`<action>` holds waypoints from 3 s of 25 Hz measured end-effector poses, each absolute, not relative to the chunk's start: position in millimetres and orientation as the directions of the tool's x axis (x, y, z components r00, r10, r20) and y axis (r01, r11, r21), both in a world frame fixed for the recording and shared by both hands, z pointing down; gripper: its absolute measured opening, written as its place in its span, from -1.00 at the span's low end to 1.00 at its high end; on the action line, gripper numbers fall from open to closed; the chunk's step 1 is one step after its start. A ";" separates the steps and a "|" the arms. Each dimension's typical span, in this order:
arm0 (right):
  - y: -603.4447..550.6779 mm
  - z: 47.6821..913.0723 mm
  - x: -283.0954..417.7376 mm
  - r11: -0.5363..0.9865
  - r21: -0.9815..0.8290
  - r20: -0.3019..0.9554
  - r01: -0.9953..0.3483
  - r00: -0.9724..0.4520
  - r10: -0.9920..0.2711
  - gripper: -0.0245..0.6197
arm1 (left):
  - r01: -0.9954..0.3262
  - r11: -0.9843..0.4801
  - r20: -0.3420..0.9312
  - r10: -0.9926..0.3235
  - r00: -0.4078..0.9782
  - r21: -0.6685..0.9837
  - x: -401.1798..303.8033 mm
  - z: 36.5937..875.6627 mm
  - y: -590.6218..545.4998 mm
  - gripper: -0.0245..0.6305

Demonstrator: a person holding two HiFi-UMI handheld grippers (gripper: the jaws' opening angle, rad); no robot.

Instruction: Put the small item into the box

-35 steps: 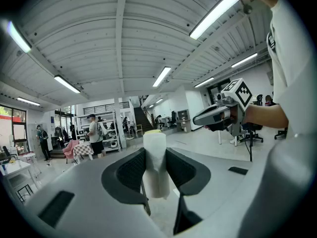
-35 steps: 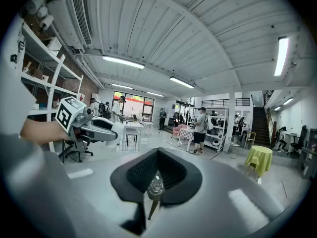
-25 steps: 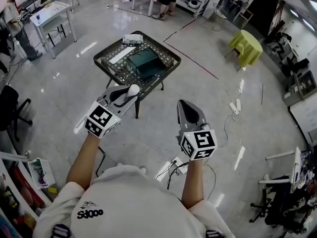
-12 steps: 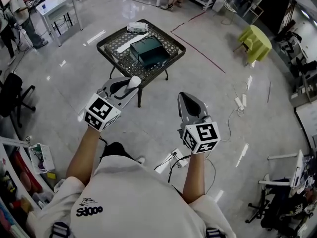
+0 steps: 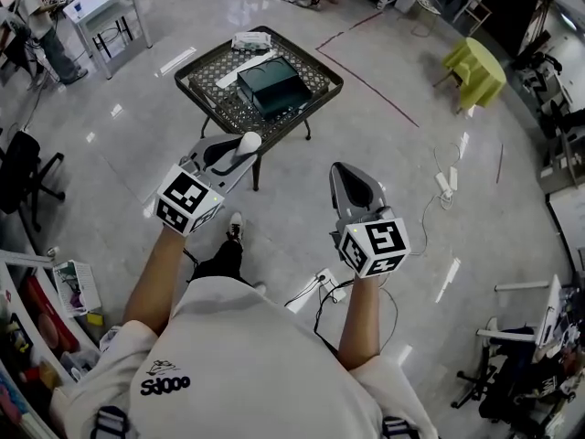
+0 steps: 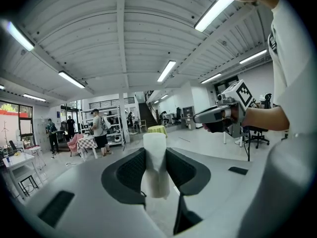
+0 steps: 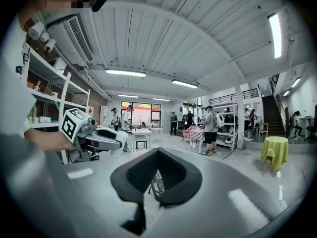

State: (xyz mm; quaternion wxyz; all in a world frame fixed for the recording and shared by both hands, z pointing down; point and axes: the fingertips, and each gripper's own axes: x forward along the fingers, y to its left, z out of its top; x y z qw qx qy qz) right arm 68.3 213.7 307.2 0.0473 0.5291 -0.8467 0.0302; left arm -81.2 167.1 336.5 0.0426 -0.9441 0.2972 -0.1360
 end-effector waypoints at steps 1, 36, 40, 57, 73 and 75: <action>209.0 309.1 71.0 0.434 0.003 0.119 -0.901 -0.431 -0.895 -0.90 | -0.548 -0.822 0.231 -0.570 0.789 -0.157 -78.7 338.4 161.6 -0.54; -42.1 326.8 102.4 0.333 -0.005 0.199 -0.943 -0.328 -0.924 -0.90 | -0.454 -0.887 0.285 -0.459 0.842 -0.088 -34.5 373.4 -107.9 -0.54; -64.3 334.7 101.1 0.321 -0.014 0.214 -0.947 -0.317 -0.924 -0.90 | -0.434 -0.898 0.309 -0.435 0.846 -0.075 -31.9 385.6 -131.7 -0.54; -136.8 361.5 112.6 0.227 -0.060 0.239 -0.972 -0.235 -0.942 -0.89 | -0.314 -0.947 0.396 -0.313 0.863 -0.063 -5.2 432.6 -207.0 -0.54; -193.1 399.6 149.2 0.296 -0.140 0.312 -0.945 -0.326 -0.892 -0.90 | -0.318 -0.947 0.539 -0.293 0.790 -0.048 30.6 484.2 -245.1 -0.54; -203.7 407.5 157.0 0.305 -0.150 0.328 -0.941 -0.338 -0.882 -0.90 | -0.325 -0.944 0.555 -0.297 0.777 -0.049 36.1 491.5 -252.7 -0.54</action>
